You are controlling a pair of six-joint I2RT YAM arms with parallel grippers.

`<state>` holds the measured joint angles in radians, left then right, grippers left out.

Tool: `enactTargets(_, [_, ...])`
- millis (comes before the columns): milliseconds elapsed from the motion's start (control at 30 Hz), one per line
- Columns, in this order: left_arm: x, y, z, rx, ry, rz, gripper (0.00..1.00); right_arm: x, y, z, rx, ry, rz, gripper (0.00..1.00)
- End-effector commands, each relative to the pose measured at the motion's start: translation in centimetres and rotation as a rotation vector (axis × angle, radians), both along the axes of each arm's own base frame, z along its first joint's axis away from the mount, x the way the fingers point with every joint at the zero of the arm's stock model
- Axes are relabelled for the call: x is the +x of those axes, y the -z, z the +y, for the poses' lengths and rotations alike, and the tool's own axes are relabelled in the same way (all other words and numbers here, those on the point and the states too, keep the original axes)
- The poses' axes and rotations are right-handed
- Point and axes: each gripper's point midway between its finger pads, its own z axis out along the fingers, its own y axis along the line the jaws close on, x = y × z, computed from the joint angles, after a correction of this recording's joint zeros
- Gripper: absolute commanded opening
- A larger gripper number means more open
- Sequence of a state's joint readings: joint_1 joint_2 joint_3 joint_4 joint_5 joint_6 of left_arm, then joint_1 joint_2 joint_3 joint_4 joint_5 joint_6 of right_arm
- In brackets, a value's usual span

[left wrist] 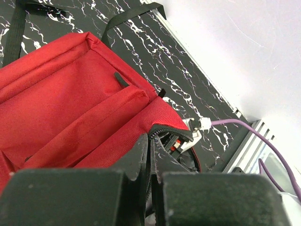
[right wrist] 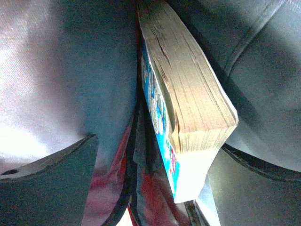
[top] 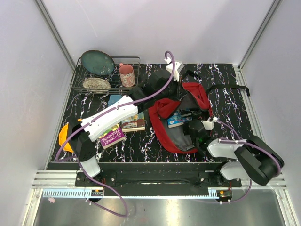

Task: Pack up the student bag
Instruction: Place the book in the student bag.

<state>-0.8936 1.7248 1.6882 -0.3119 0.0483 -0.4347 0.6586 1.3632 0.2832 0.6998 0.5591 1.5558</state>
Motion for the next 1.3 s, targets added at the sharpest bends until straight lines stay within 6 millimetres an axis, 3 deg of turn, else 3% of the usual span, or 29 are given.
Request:
enactTargets(0, [0.3, -4.6, 0.3, -0.121, -0.004, -0.077, 0.00, -1.2, -0.4, 0.3, 0.052, -0.028, 0.067, 0.93])
enactTargets(67, [0.3, -4.4, 0.2, -0.120, -0.002, -0.073, 0.00, -1.5, 0.3, -0.5, 0.031, -0.002, 0.095, 0.85])
enactTargets(167, [0.1, -4.5, -0.2, -0.134, 0.016, -0.064, 0.00, -0.6, -0.7, -1.3, 0.053, 0.066, 0.048, 0.78])
enactTargets(267, [-0.1, -4.5, -0.4, -0.140, 0.027, -0.055, 0.00, 0.6, -1.1, -0.7, 0.014, 0.071, 0.065, 0.77])
enactTargets(367, [-0.1, -4.3, -0.2, -0.129, 0.029, -0.055, 0.00, -0.5, -0.8, 0.7, -0.003, -0.032, 0.106, 0.77])
enactTargets(500, [-0.1, -4.1, -0.2, -0.124, 0.029, -0.054, 0.00, -3.4, 1.4, 0.7, 0.045, -0.106, 0.172, 0.55])
enactTargets(533, [-0.1, -4.2, -0.2, -0.128, 0.033, -0.054, 0.00, -3.7, 1.4, 0.6, 0.051, -0.110, 0.173, 0.43])
enactTargets(600, [-0.1, -4.2, -0.3, -0.132, 0.035, -0.053, 0.00, -3.8, 1.7, 0.3, 0.035, -0.106, 0.180, 0.29])
enactTargets(633, [-0.1, -4.4, -0.4, -0.140, 0.036, -0.050, 0.00, -3.6, 1.5, 0.3, 0.032, -0.100, 0.166, 0.03])
enactTargets(667, [-0.2, -4.2, -0.5, -0.139, 0.040, -0.046, 0.00, -3.4, 1.4, 0.2, 0.029, -0.092, 0.160, 0.00])
enactTargets(933, [-0.6, -4.1, -0.5, -0.143, 0.055, -0.032, 0.00, 1.1, -1.6, -0.5, 0.114, 0.088, -0.007, 0.00])
enactTargets(1167, [-0.7, -4.0, -0.2, -0.142, 0.045, -0.030, 0.00, 4.6, -1.5, -0.5, 0.118, 0.167, -0.058, 0.00])
enactTargets(1233, [-0.7, -4.0, -0.1, -0.141, 0.043, -0.032, 0.00, 4.7, -1.1, 0.1, 0.132, 0.139, -0.037, 0.10])
enactTargets(1267, [-0.7, -4.0, -0.1, -0.140, 0.042, -0.034, 0.00, 4.7, -0.6, 0.1, 0.133, 0.136, -0.024, 0.21])
